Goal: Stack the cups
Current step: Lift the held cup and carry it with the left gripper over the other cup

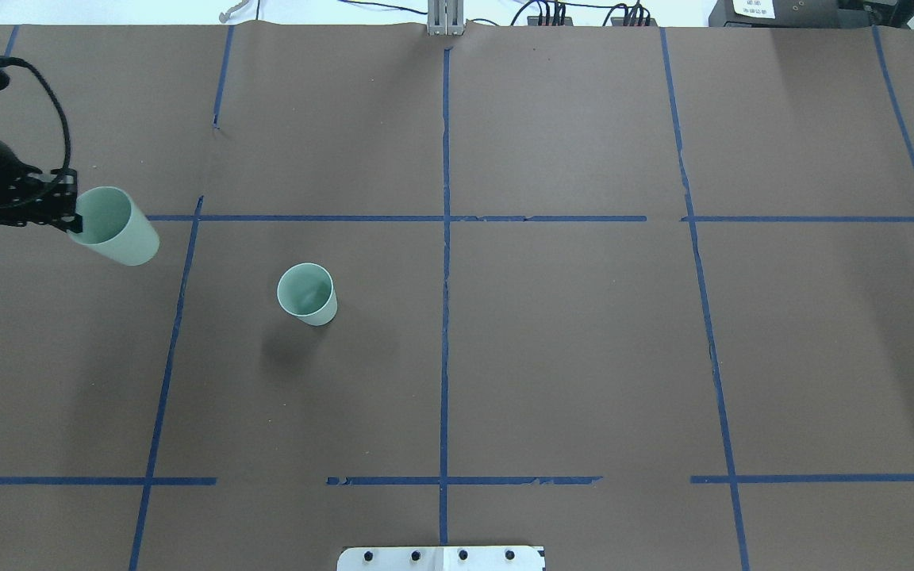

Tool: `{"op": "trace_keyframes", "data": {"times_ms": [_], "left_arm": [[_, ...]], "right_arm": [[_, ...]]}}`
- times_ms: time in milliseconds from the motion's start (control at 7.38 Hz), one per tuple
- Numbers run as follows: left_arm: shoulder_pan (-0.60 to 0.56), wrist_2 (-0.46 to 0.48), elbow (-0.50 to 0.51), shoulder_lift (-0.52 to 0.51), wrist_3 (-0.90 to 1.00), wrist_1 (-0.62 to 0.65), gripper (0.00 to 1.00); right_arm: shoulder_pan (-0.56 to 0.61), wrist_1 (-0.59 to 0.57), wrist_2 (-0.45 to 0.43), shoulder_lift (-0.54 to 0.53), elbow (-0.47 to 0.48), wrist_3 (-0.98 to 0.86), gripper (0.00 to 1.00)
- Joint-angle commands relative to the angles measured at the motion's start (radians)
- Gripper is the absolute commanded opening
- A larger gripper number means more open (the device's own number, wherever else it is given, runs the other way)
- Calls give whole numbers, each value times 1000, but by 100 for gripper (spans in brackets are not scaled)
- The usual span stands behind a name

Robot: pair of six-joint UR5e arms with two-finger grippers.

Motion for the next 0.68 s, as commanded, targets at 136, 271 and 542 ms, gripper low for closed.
{"op": "trace_keyframes", "data": {"times_ms": [136,271,542], "left_arm": [[180,65,38,-205,-285,93,0],[221,97,85,-237,-324,93,0],[240,105,116,-268,-355,91,0]], "right_arm": [[1,0,0,0,0,0,100],[1,0,0,0,0,0,100],[1,0,0,0,0,0,100]]}}
